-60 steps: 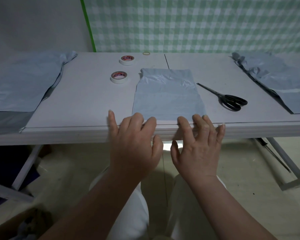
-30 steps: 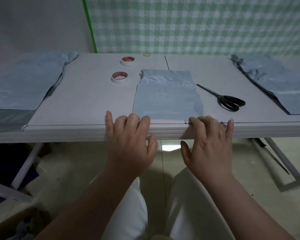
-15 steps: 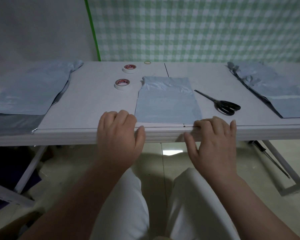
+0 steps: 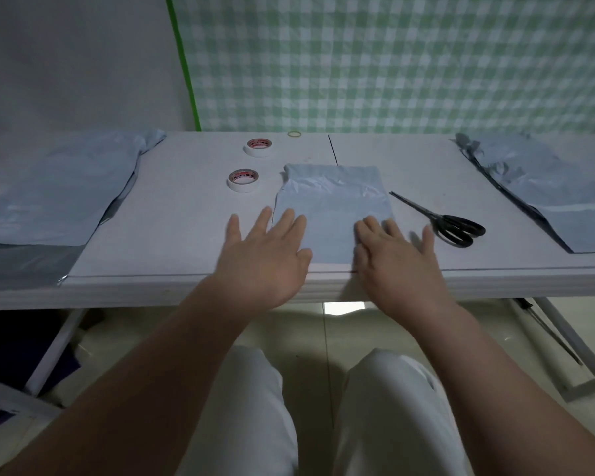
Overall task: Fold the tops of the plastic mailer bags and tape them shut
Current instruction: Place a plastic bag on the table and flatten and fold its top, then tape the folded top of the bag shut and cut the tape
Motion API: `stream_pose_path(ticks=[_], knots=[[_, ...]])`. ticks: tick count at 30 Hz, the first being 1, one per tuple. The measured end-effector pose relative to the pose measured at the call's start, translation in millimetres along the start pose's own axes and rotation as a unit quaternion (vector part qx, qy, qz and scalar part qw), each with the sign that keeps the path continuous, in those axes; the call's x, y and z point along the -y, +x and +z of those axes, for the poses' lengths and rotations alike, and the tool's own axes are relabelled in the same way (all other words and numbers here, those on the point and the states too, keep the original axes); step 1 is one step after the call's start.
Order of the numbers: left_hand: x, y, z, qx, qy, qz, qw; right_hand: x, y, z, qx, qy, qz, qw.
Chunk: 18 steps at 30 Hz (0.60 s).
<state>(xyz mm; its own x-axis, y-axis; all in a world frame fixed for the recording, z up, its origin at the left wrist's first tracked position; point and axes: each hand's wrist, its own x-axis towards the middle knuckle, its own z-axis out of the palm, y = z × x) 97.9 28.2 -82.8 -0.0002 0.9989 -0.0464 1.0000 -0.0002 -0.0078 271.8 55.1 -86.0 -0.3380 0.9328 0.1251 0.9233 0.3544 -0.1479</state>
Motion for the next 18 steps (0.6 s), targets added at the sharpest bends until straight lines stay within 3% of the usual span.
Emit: stream_pose_path(ticks=[8, 14, 16, 18], knots=[[28, -7, -10, 0.046, 0.014, -0.007, 0.999, -17, -6, -2, -0.03, 0.02, 0.055, 0.998], [45, -1, -37, 0.161, -0.004, -0.016, 0.987, -11, -7, -18, -0.037, 0.047, 0.091, 0.994], [53, 10, -44, 0.116, -0.042, -0.008, 0.992, -11, -1, -21, -0.016, 0.049, 0.104, 0.993], [63, 29, -46, -0.033, -0.1, -0.033, 0.994, -13, 7, -21, -0.009, 0.049, 0.106, 0.993]])
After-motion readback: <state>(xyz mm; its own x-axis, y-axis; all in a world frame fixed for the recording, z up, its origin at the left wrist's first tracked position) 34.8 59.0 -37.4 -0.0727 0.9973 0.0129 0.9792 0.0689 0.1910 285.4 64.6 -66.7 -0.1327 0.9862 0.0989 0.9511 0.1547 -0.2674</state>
